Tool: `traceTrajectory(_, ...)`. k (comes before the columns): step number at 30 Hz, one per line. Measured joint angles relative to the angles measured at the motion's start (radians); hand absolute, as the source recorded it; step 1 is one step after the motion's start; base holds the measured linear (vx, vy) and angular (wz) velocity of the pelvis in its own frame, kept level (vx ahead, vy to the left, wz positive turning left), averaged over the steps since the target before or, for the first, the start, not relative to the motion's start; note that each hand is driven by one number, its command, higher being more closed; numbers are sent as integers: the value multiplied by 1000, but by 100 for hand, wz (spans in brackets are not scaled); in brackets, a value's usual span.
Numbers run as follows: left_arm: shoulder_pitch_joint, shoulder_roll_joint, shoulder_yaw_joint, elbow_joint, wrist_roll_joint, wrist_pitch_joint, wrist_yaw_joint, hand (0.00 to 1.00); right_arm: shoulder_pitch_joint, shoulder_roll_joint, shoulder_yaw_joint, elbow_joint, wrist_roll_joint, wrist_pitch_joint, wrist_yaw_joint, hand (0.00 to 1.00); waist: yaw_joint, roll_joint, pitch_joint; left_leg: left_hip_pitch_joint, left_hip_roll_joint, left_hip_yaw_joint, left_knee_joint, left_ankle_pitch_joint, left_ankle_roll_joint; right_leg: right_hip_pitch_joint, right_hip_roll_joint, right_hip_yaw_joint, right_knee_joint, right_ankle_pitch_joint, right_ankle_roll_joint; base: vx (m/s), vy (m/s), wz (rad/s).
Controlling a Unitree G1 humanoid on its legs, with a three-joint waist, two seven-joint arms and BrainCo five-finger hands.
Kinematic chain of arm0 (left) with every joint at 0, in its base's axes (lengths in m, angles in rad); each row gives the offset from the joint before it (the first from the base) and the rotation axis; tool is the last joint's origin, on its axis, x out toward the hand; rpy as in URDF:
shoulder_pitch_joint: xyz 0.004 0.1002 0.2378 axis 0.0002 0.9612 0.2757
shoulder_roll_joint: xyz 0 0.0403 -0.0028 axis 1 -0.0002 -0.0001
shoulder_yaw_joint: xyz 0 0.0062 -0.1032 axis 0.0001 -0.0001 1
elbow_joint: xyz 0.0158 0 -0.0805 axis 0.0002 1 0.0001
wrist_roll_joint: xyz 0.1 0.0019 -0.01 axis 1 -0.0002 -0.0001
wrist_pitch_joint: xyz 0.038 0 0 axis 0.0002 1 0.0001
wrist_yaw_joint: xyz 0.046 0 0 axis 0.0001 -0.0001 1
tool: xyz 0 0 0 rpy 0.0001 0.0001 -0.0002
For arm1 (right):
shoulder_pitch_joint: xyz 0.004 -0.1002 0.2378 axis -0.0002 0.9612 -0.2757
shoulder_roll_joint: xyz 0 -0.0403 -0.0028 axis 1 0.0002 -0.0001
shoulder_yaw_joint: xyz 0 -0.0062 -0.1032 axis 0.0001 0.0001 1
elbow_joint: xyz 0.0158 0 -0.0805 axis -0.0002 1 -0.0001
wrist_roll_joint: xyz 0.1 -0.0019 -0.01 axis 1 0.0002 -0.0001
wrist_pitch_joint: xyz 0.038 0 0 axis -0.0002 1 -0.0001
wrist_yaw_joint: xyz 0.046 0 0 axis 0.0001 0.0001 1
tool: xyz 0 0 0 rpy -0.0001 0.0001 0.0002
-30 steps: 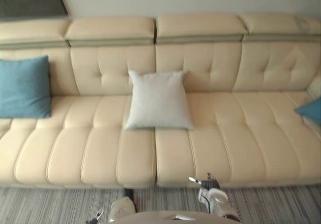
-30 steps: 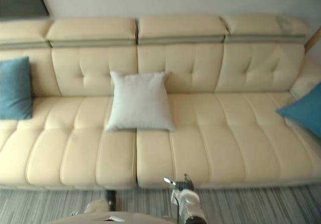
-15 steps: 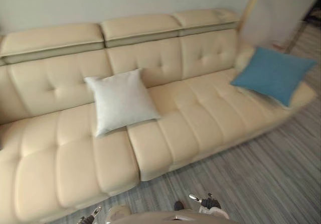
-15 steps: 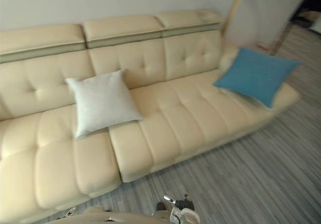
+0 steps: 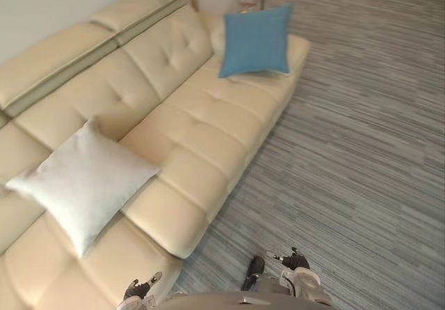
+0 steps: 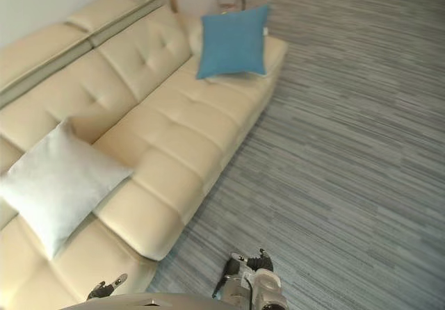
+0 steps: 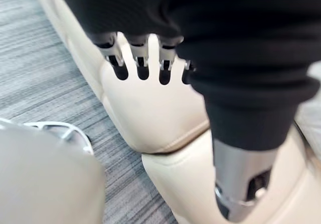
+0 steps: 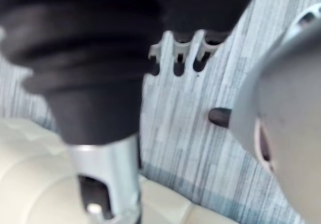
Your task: Pick up cushions and gather them together orderly.
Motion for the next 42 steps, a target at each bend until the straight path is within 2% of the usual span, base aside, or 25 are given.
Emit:
traceTrajectory(3,-8,6,-7,-3,0,0,0,0,-15,-1,0,22,-8,1,-1,0,0,-9,6,-38,52,-3,158,-12,-19,-32,39,66,10,-19,21,71,-197,-108)
traceTrajectory(4,-10,20,-14,0,2,0,0,0,-11,1,5,24,-8,2,-1,0,8,-6,14,-106,129,-48,361,8,11,6,80,71,-61,-56,76,142,-156,-127)
traceTrajectory(5,-5,3,-14,-2,7,-1,-1,0,-16,-17,4,18,-7,2,-4,0,17,20,24,-166,194,-118,521,40,53,28,96,83,-7,-83,17,204,-126,-130)
traceTrajectory(6,2,20,-12,-13,8,-8,-3,0,-7,-11,2,14,-7,1,-6,0,17,-13,38,-196,193,-156,626,37,65,40,83,110,29,-112,30,315,-58,-143)
traceTrajectory(7,-6,23,-23,-2,10,0,1,0,-2,-26,-10,17,-7,2,-17,0,32,12,59,-275,178,-294,770,-27,42,63,108,151,62,-102,2,224,4,-104)
traceTrajectory(8,-5,20,-29,-5,10,0,-1,0,1,-25,-13,17,-7,5,-18,0,28,10,61,-302,162,-315,779,-41,42,69,111,162,62,-106,-4,209,13,-102)
traceTrajectory(12,-9,16,-36,-51,10,-4,5,0,18,1,-44,13,5,15,-21,0,53,-11,72,-446,51,-369,569,-68,49,103,114,257,19,-115,6,112,25,-68)
traceTrajectory(15,-8,9,-35,-66,18,-7,17,0,42,8,-48,-11,24,13,-22,0,64,-12,69,-470,-2,-416,149,4,36,154,147,312,-115,-104,23,181,95,-84)
traceTrajectory(19,2,11,-24,-62,22,-4,24,0,56,18,-64,-19,25,17,-23,0,86,-14,43,-496,-23,-471,155,79,68,162,172,431,-148,-100,30,298,192,-110)
traceTrajectory(22,20,25,-9,-63,27,-2,27,0,106,38,-64,-24,23,21,-21,0,103,-64,-17,-468,-59,-432,185,83,78,78,108,462,75,-166,133,315,211,-58)
traceTrajectory(23,18,47,-18,-61,27,-1,28,0,101,50,-67,-30,26,20,-20,0,95,-101,-12,-406,-107,-403,169,58,89,-48,54,504,461,-236,247,335,162,-5)
traceTrajectory(24,21,60,-35,-57,27,1,31,0,91,53,-65,-31,26,15,-16,0,73,-112,-7,-358,-132,-407,166,44,100,-95,23,512,642,-204,279,332,145,18)
traceTrajectory(26,27,70,-60,-57,27,8,35,0,89,54,-64,-30,23,13,-15,0,58,-104,0,-285,-152,-418,166,6,119,-110,-22,470,795,-172,242,366,79,34)
traceTrajectory(27,22,69,-77,-57,26,8,42,0,80,47,-63,-28,21,13,-14,0,53,-94,2,-206,-153,-438,155,-34,137,-111,-64,378,839,-197,162,502,61,20)
traceTrajectory(28,22,69,-77,-56,26,9,44,0,71,47,-63,-27,20,12,-14,0,51,-95,5,-166,-151,-442,132,-48,139,-127,-78,334,820,-229,134,493,16,16)
traceTrajectory(31,16,65,-77,-46,26,13,44,0,41,37,-70,-18,17,11,-13,0,21,-77,15,-79,-117,-463,80,-86,126,-166,-52,234,546,-258,123,424,-52,17)
traceTrajectory(33,-5,59,-78,-44,27,14,44,0,22,31,-77,-18,22,11,-13,0,10,-65,36,-17,-87,-470,28,-104,104,-191,-4,225,265,-161,126,576,-131,23)
traceTrajectory(35,-37,58,-78,-40,30,13,43,0,14,31,-92,-19,25,11,-14,0,-15,-80,55,67,-88,-520,-44,-121,83,-201,12,294,-68,11,166,605,-214,57)
traceTrajectory(36,-42,56,-78,-37,32,13,42,0,17,31,-100,-19,25,13,-14,0,-19,-83,57,89,-89,-537,-50,-129,80,-203,9,320,-71,30,162,832,-303,78)
traceTrajectory(37,-55,31,-72,-28,37,12,39,0,18,21,-114,-23,22,16,-15,0,-30,-58,64,121,-57,-584,-17,-136,79,-200,22,334,23,139,125,716,-260,62)
traceTrajectory(38,-58,5,-68,-29,38,11,35,0,19,15,-124,-28,22,15,-15,0,-34,-37,68,113,-38,-607,37,-126,71,-203,27,318,85,126,105,854,-325,49)
traceTrajectory(39,-59,-33,-46,-37,37,7,30,0,14,7,-138,-33,22,13,-14,0,-27,-4,67,54,-5,-622,199,-98,44,-200,43,293,154,50,76,529,-230,23)
traceTrajectory(40,-60,-41,-36,-47,38,7,28,0,14,8,-138,-35,22,12,-14,0,-22,-1,66,18,2,-627,287,-74,31,-195,47,291,172,26,71,660,-287,14)
traceTrajectory(41,-60,-45,-25,-70,37,7,24,0,14,9,-125,-44,25,12,-16,0,-16,12,74,-124,34,-641,601,53,-20,-135,62,274,176,-29,53,654,-240,17)
traceTrajectory(42,-61,-45,-20,-78,35,7,24,0,17,11,-112,-45,34,13,-18,0,-11,14,82,-196,61,-624,779,60,-28,-71,78,264,149,-45,39,651,-217,14)
